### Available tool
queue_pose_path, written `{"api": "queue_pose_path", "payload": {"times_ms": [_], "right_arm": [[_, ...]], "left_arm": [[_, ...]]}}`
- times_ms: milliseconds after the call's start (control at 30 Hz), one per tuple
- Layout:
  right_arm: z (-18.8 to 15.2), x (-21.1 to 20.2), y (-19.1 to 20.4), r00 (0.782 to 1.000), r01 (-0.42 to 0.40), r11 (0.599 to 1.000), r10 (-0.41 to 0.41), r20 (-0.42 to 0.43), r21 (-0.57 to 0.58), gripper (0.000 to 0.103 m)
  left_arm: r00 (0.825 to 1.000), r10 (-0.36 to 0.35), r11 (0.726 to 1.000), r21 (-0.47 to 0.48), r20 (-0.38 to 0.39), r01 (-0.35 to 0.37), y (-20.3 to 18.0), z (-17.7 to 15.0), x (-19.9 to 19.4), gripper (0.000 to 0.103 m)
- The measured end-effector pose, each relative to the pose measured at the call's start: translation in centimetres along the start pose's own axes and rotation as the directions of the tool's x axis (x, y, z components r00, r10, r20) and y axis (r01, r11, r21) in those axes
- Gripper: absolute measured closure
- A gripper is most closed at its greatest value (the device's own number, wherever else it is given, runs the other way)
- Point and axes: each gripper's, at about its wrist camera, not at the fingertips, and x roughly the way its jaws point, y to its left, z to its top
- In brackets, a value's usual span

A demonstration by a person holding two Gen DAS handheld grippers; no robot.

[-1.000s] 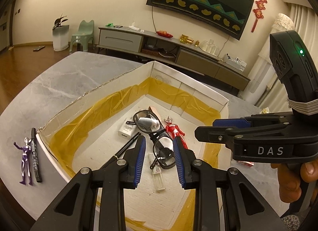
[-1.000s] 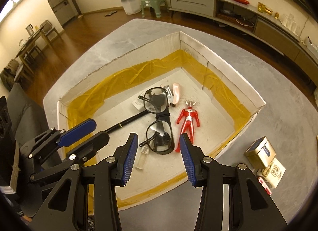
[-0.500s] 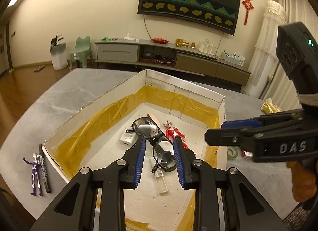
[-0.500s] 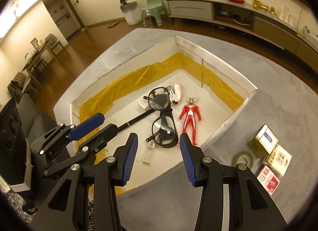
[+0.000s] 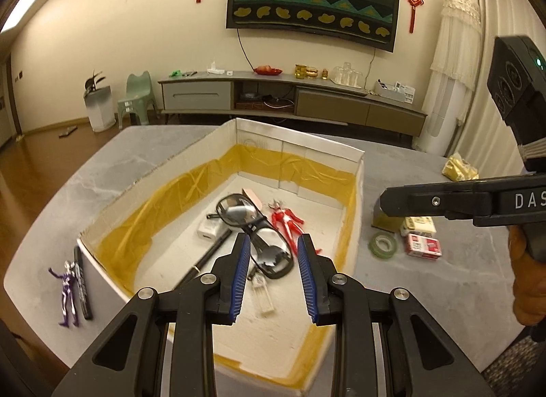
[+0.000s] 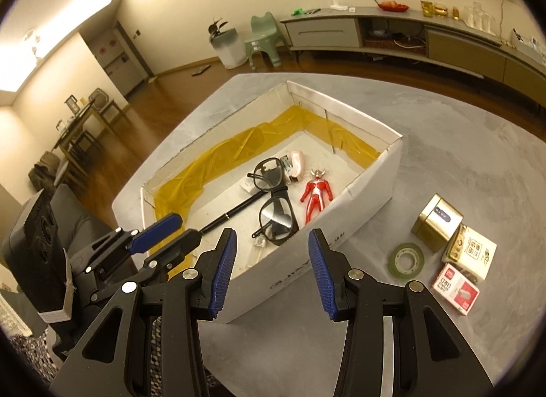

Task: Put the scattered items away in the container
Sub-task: 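Move both tools away from the box toward the tape roll and staple box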

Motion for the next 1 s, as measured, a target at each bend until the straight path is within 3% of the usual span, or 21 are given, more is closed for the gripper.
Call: {"api": "queue_pose_path", "payload": {"times_ms": [400,800,1000], "right_arm": [[-2.4,-2.7,-0.2,0.997,-0.045,0.999,0.046,0.069,-0.017,0.056],[-4.3,-5.0,-4.1,0.99,-0.082,0.995,0.074,0.122,0.058,0.056],[-5.2,-6.0,-6.5,0.992,-0.035,0.995,0.023,0.121,0.096,0.056]], "left_arm": [[1.0,-0.009,0.999,0.051,-0.016,0.009,-3.6,-0.2,-2.4,0.073],[0.999,-0.019,0.994,0.107,-0.044,0.023,-7.4,-0.2,-2.7,0.073],[0.997,-0.042,0.989,0.139,-0.068,0.051,-10.0,-0.3,-2.2,0.073]]}}
